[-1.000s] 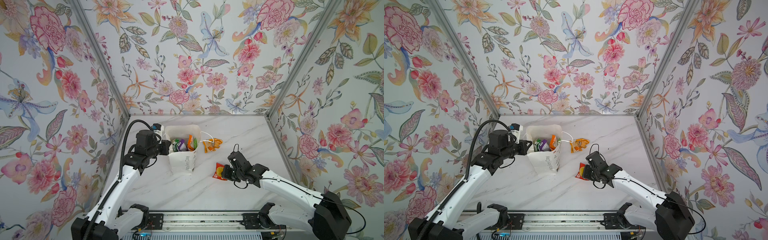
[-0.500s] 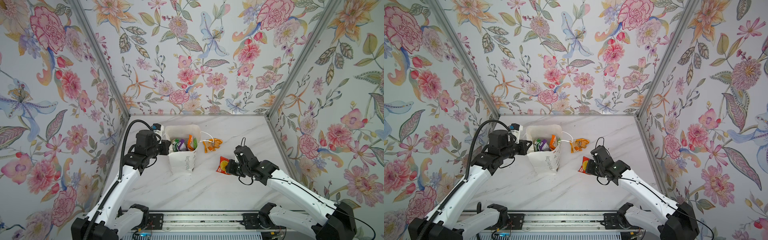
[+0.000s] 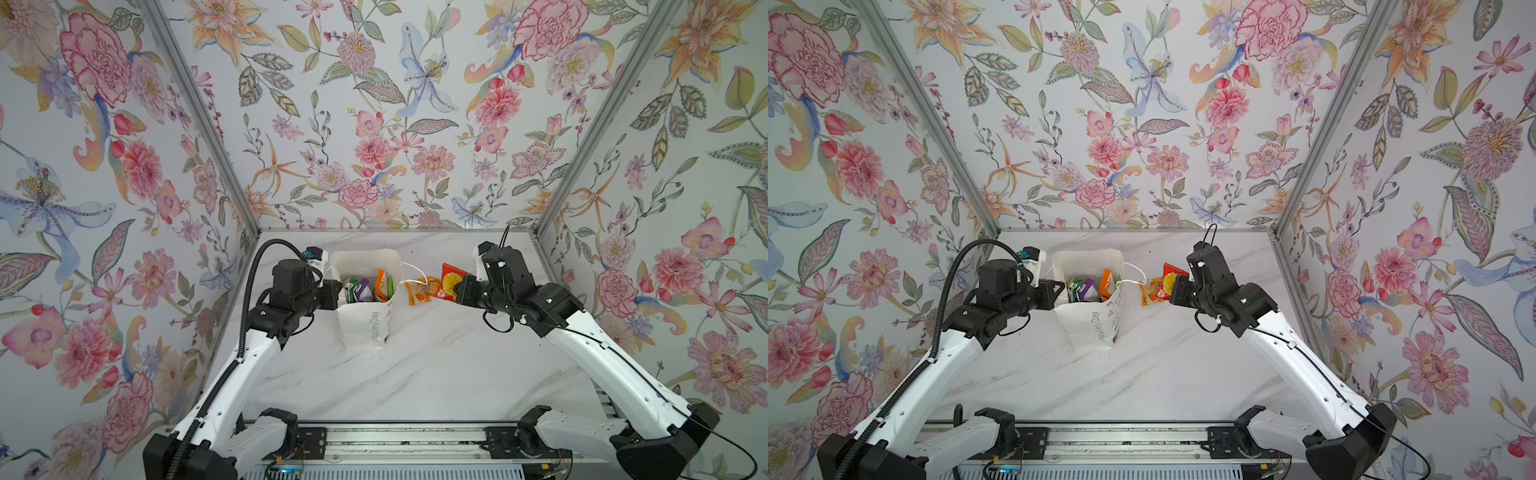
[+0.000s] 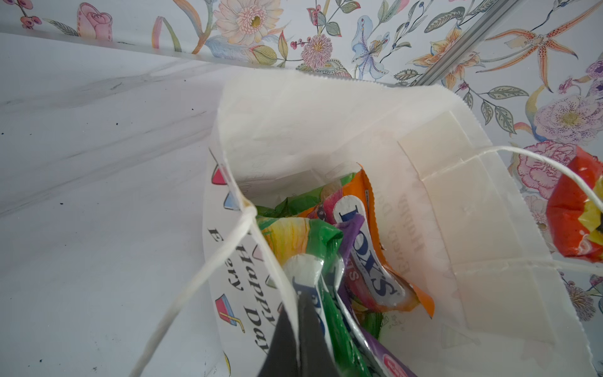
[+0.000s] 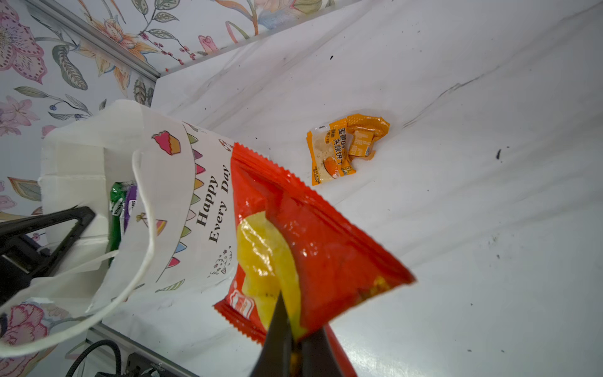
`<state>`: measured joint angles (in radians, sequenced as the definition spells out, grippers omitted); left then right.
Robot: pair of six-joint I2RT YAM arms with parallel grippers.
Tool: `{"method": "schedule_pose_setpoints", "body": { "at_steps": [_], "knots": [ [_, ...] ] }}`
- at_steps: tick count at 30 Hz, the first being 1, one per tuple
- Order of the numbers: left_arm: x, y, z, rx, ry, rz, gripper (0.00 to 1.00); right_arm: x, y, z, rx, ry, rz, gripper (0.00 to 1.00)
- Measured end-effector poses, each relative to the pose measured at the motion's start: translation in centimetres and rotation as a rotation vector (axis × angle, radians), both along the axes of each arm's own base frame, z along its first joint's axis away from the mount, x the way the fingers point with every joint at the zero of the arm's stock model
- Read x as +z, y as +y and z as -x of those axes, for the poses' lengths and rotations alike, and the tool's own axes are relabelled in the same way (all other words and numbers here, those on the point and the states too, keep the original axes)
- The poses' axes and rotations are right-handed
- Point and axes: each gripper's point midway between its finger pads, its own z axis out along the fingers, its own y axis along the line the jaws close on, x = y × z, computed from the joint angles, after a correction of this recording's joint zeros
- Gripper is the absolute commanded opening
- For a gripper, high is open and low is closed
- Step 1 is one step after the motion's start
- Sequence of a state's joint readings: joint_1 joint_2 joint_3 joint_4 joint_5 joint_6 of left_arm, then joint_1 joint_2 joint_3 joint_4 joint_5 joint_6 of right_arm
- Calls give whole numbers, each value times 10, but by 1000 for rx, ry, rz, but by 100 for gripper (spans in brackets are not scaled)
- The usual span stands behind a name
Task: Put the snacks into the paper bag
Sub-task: 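Lift the red-and-yellow packet with the right gripper and carry it over the paper bag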
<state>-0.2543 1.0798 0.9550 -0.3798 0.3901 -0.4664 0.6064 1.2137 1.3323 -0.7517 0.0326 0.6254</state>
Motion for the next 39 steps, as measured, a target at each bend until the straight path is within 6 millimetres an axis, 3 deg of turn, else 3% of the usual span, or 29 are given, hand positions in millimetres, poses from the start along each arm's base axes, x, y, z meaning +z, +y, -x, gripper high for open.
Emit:
{"method": "schedule_pose_setpoints", "body": {
  "at_steps": [7, 12, 16, 31, 39],
  "knots": [
    [0, -1, 0, -4, 2, 3, 0, 61, 14, -18, 16, -138, 15, 0],
    [0, -2, 0, -13, 0, 1, 0, 108, 44, -17, 86, -241, -11, 0],
    [0, -2, 0, -18, 1, 4, 0, 123, 69, -17, 143, -271, -16, 0],
    [1, -3, 0, -18, 0, 4, 0, 84, 154, -4, 325, -193, 61, 0],
    [1, -3, 1, -22, 0, 7, 0, 44, 190, 2, 392, -131, 136, 0]
  ]
}}
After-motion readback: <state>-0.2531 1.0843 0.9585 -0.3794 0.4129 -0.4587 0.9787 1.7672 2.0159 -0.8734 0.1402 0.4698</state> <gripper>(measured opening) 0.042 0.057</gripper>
